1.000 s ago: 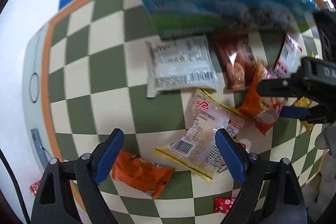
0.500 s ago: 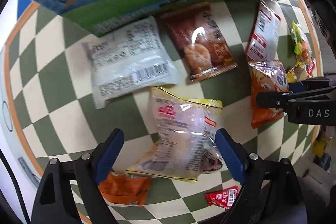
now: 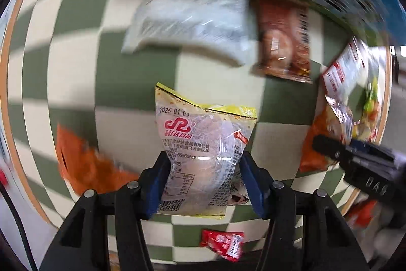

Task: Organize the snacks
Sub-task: 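Grasp the clear bread bag with the left tool while the right tool grasps the panda bag, then lower both bags into the box and open both tools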

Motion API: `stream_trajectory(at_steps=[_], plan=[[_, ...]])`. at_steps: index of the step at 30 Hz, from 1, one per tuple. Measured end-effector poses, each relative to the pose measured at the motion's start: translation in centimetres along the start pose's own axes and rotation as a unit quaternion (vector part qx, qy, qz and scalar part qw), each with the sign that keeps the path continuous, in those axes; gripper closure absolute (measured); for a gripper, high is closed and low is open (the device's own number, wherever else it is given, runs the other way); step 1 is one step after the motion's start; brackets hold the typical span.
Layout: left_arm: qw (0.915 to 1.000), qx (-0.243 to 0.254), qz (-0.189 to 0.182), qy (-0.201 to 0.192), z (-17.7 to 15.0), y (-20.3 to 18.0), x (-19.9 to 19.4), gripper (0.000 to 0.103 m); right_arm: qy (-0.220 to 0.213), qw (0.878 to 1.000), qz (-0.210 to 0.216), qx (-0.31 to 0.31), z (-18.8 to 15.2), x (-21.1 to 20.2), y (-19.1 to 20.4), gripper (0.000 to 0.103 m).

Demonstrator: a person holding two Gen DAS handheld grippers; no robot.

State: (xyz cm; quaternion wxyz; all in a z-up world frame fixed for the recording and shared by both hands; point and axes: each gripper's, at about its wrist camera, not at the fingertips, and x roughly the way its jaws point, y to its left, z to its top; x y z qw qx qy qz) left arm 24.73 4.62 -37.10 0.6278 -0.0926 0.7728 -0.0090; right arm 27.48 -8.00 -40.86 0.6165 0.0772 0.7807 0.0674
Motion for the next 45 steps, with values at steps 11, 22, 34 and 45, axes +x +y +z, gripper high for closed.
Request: stream_trajectory(at_steps=[11, 22, 34, 45], plan=[[0.9998, -0.019, -0.009, 0.005, -1.7, 1.6, 2.7, 0.051, 0.012, 0.999, -0.023, -0.020, -1.7, 1.0, 1.1, 0.037], [0.9974, -0.042, -0.016, -0.056, -3.6, 3.2, -1.6, 0.062, -0.029, 0.999, 0.013, -0.012, -3.9, 0.4, -0.7, 0.054], [0.9838, 0.001, -0.094, -0.153, -0.9, -3.3, -15.7, 0.062, -0.113, 0.986, 0.116, -0.029, -3.9, -13.9, -0.9, 0.054], [0.9892, 0.019, -0.037, -0.140, 14.8, -6.7, -21.8, 0.062, -0.172, 0.982, 0.071, -0.019, 8.4, -25.6, -0.7, 0.054]])
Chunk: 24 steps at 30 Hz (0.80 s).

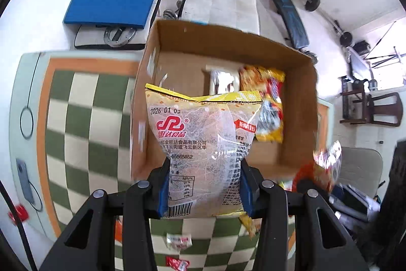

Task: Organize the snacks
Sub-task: 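Lower both bags into the box and open both tools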

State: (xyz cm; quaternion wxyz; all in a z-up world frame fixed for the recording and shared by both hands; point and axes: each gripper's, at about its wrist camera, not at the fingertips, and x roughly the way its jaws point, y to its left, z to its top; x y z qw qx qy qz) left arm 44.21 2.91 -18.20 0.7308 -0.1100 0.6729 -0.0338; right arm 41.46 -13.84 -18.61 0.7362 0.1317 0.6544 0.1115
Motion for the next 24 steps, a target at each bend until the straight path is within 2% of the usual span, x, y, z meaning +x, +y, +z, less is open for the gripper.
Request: stream_trajectory(at_steps=[4, 8, 14, 21, 24], plan=[[0.9994, 0.005, 0.020, 0.027, 4.7, -0.2, 3.4, 0.062, 0.021, 0.999, -0.031, 0.003, 3.2, 2.0, -0.6, 0.054], [0.9970, 0.016, 0.030, 0.069, 7.6, -0.7, 6.9, 0.062, 0.052, 0.997, -0.044, 0.033, 5.1, 5.8, -2.7, 0.054], [0.9942, 0.015, 0.043, 0.098, 10.0, -0.6, 10.7, 0.062, 0.094, 0.992, -0.051, 0.071, 5.7, 10.4, -5.1, 0.054], [0.9928, 0.013, 0.040, 0.112, 11.2, -0.4, 12.1, 0.061, 0.120, 0.987, -0.069, 0.082, 5.8, 12.7, -6.2, 0.053], [0.9922, 0.006, 0.037, 0.119, 11.4, -0.1, 12.5, 0.051, 0.134, 0.984, -0.069, 0.094, 5.9, 13.0, -6.7, 0.048]])
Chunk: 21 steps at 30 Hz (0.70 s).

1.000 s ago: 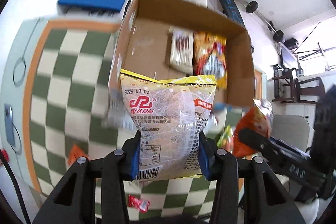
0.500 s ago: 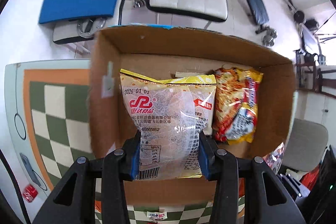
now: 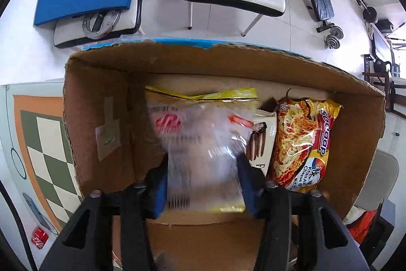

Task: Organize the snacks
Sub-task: 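Lower both bags into the box and open both tools, then grasp the orange bag with the left tool while the right tool grasps the white printed packet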

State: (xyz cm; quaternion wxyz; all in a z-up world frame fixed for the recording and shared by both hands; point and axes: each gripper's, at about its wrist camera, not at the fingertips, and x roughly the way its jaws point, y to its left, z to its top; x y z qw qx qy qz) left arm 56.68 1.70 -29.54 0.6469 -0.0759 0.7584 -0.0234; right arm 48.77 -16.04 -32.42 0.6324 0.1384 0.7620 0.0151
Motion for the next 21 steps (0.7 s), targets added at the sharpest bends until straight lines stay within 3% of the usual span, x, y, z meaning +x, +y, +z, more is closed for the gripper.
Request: stream_trajectory(at_steps=[1, 2, 3, 4, 13, 16, 21], plan=[[1.0000, -0.002, 0.001, -0.002, 0.1, 0.1, 0.0, 0.042, 0.004, 1.000, 0.000, 0.003, 0.1, 0.0, -0.1, 0.045], [1.0000, -0.001, 0.003, -0.004, 0.1, 0.2, -0.1, 0.028, 0.004, 1.000, 0.000, 0.005, 0.1, 0.0, -0.1, 0.033], [1.0000, -0.002, 0.006, -0.005, 0.2, 0.3, -0.1, 0.021, 0.003, 1.000, 0.000, 0.008, 0.1, -0.1, -0.1, 0.018], [1.0000, -0.002, 0.005, -0.007, 0.2, 0.4, -0.2, 0.016, 0.001, 1.000, 0.002, 0.009, 0.1, -0.3, -0.2, 0.011], [0.9987, 0.014, -0.025, -0.042, -2.4, 0.5, -2.4, 0.015, -0.059, 0.997, -0.029, -0.026, -0.6, -3.5, 1.2, 0.007], [0.9959, 0.026, -0.035, -0.079, -4.3, 0.2, -4.2, 0.015, -0.086, 0.994, -0.046, -0.050, -1.3, -4.4, 2.1, 0.006], [0.9840, 0.038, -0.009, -0.174, -8.6, 0.1, -8.0, 0.015, -0.121, 0.988, -0.049, -0.087, -3.3, -6.2, 3.2, 0.006]])
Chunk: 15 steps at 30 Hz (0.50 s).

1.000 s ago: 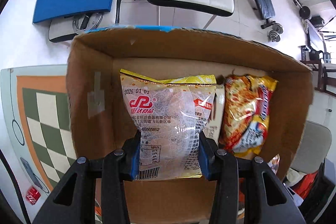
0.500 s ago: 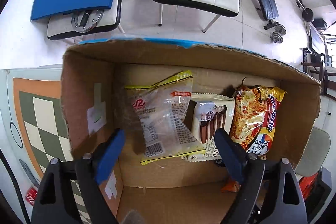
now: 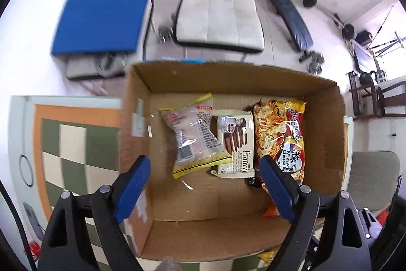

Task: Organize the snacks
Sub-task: 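Grasp the orange bag with the left tool while the right tool grasps the white printed packet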

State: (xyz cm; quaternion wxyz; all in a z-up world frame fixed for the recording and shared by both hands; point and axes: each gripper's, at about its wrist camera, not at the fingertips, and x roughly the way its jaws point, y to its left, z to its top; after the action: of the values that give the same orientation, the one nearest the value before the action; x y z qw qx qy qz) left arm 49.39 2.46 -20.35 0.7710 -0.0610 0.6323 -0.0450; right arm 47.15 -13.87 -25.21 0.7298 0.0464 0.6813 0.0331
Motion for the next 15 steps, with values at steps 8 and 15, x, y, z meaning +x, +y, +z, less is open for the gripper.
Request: stream_trajectory(at_steps=[8, 15], plan=[[0.9982, -0.001, 0.014, -0.058, -7.5, 1.0, -5.6, 0.015, -0.036, 0.998, 0.052, 0.006, -4.4, -3.3, 0.7, 0.006], [0.9962, -0.042, 0.068, -0.037, -18.2, 5.0, -5.7, 0.015, 0.019, 0.992, 0.125, 0.030, -12.6, -1.4, 1.5, 0.006]])
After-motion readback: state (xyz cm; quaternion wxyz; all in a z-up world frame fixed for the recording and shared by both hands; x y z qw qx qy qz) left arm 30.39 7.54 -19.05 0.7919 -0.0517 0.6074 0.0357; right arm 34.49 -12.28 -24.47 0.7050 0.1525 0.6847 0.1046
